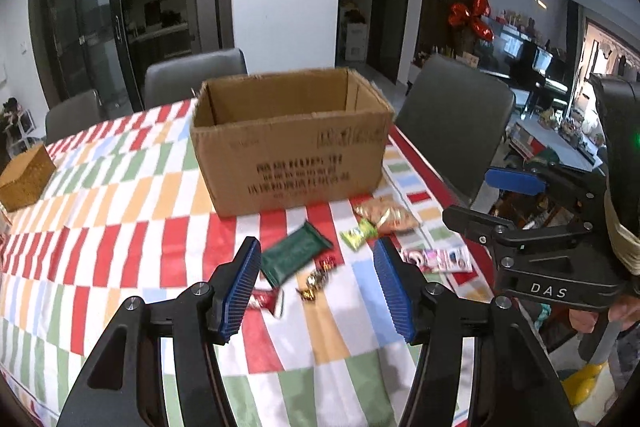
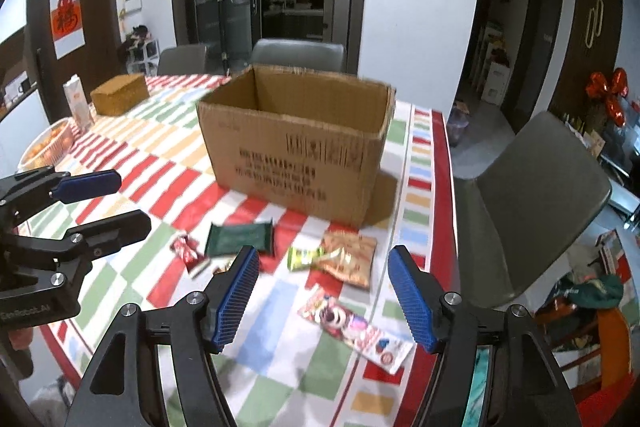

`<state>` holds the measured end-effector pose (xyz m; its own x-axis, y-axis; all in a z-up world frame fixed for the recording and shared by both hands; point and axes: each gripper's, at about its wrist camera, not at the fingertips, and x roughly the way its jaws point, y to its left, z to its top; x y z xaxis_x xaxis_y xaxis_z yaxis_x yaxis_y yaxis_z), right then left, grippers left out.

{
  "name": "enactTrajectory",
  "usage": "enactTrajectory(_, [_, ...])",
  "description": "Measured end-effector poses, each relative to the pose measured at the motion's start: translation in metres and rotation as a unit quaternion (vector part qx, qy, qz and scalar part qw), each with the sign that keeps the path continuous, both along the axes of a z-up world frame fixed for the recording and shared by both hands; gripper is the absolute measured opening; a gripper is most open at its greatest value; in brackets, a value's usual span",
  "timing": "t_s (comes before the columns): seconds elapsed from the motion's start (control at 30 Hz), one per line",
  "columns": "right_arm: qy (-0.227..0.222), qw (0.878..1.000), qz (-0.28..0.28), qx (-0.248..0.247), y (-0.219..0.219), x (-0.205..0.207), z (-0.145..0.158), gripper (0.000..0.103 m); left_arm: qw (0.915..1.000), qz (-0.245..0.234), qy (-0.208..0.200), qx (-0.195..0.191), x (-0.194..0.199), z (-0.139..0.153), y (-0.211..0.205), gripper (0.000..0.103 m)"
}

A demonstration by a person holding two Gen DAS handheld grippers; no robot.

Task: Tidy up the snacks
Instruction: 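Move both tools back toward the remaining snacks on the table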

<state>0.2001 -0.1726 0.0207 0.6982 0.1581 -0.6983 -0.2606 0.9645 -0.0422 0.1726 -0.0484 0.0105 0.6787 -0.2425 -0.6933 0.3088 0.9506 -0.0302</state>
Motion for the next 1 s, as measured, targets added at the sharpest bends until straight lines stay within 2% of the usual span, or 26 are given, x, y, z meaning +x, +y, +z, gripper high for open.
enactTrajectory(0.2, [0.04,0.999,0.01,-0.015,-0.002,-0.004,-0.026,0.068,0.9996,-0.001,0.027,0.007,-0.001,-0.021,-0.005,0.058])
enactTrajectory(0.43, [0.071,0.996,0.019,-0.044,-0.003,0.0,-0.05,0.068,0.998,0.001,0.052,0.036,0.003,-0.049,-0.012,0.058])
enactTrajectory(0.77, [0.136,0.987,0.032,-0.077,-0.007,0.023,-0.092,0.068,0.9945,-0.003,0.093,0.048,0.027,-0.079,-0.018,0.058])
enactTrajectory(1.0, [0.16,0.982,0.032,-0.097,-0.008,0.036,-0.113,0.068,0.9917,-0.009,0.114,0.059,0.045,-0.098,-0.021,0.058])
